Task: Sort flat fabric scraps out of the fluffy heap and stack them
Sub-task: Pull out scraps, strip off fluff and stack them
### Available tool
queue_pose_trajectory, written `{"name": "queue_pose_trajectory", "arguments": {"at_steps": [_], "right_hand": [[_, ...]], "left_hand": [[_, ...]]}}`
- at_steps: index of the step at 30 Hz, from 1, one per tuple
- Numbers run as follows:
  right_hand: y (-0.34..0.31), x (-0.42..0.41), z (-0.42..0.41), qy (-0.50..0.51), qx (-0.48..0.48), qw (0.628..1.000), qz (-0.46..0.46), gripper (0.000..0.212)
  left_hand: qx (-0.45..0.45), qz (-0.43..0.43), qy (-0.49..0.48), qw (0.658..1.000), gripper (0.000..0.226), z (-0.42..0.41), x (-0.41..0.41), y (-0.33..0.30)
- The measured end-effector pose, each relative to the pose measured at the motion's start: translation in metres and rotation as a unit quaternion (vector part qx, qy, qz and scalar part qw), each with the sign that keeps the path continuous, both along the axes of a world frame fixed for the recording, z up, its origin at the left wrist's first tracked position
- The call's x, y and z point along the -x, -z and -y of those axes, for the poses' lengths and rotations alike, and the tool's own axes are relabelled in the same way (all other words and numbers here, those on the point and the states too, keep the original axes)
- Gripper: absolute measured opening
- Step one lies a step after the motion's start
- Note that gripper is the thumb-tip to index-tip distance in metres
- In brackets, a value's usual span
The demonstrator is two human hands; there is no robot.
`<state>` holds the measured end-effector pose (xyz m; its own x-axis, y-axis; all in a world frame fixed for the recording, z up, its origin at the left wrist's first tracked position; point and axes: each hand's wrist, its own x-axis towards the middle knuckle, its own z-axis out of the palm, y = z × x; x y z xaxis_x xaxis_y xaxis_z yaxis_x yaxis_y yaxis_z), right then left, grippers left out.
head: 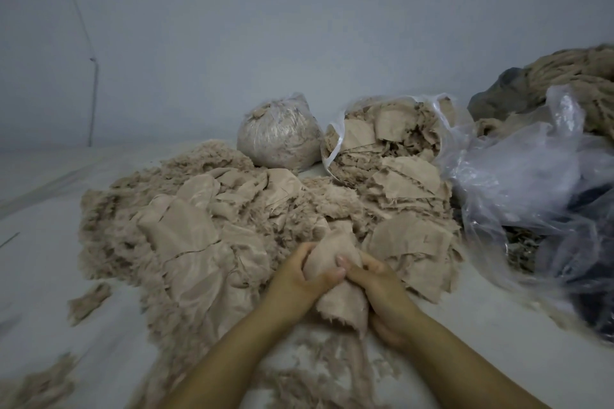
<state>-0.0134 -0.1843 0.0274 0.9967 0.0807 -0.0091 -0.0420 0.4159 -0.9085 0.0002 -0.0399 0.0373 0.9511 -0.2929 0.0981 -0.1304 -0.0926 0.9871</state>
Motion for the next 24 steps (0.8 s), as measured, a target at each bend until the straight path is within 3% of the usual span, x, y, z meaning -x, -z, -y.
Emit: {"name": "queue_pose_trajectory", "arguments": {"at_steps": [3, 8, 12, 14, 16, 17, 18, 22, 24], "right_hand": [[0.005, -0.001, 0.004, 0.104, 0.03, 0.994, 0.002, 0.02], [0.003, -0.006, 0.006, 0.161, 0.094, 0.982, 0.006, 0.02], [-0.012, -0.015, 0.03, 0.259, 0.19, 0.946, 0.033, 0.014], [-0.026, -0.024, 0.061, 0.315, 0.288, 0.903, 0.052, 0.022], [-0.04, -0.031, 0.088, 0.331, 0.493, 0.805, 0.016, 0.005], [-0.043, -0.033, 0.093, 0.335, 0.565, 0.754, 0.006, 0.018], [-0.042, -0.035, 0.093, 0.339, 0.59, 0.733, 0.021, 0.028], [-0.034, -0.052, 0.057, 0.255, 0.572, 0.764, 0.158, 0.033], [-0.032, -0.071, 0.045, 0.199, 0.586, 0.773, 0.143, 0.048]], "left_hand": [[0.104, -0.048, -0.03, 0.993, 0.023, 0.01, -0.003, 0.004], [0.117, -0.025, -0.115, 0.986, 0.033, 0.014, -0.009, 0.009], [0.08, -0.014, -0.099, 0.992, 0.03, 0.013, -0.008, 0.004], [0.036, -0.014, -0.078, 0.996, 0.03, 0.008, -0.009, 0.005], [-0.032, -0.009, -0.07, 0.997, 0.029, 0.002, -0.013, 0.009], [-0.059, 0.0, -0.07, 0.996, 0.026, 0.0, -0.015, 0.011], [-0.081, 0.013, -0.074, 0.994, 0.022, 0.0, -0.017, 0.012], [-0.159, 0.105, -0.093, 0.977, 0.017, 0.006, -0.025, 0.01], [-0.179, 0.146, -0.09, 0.969, 0.025, 0.01, -0.028, 0.007]]}}
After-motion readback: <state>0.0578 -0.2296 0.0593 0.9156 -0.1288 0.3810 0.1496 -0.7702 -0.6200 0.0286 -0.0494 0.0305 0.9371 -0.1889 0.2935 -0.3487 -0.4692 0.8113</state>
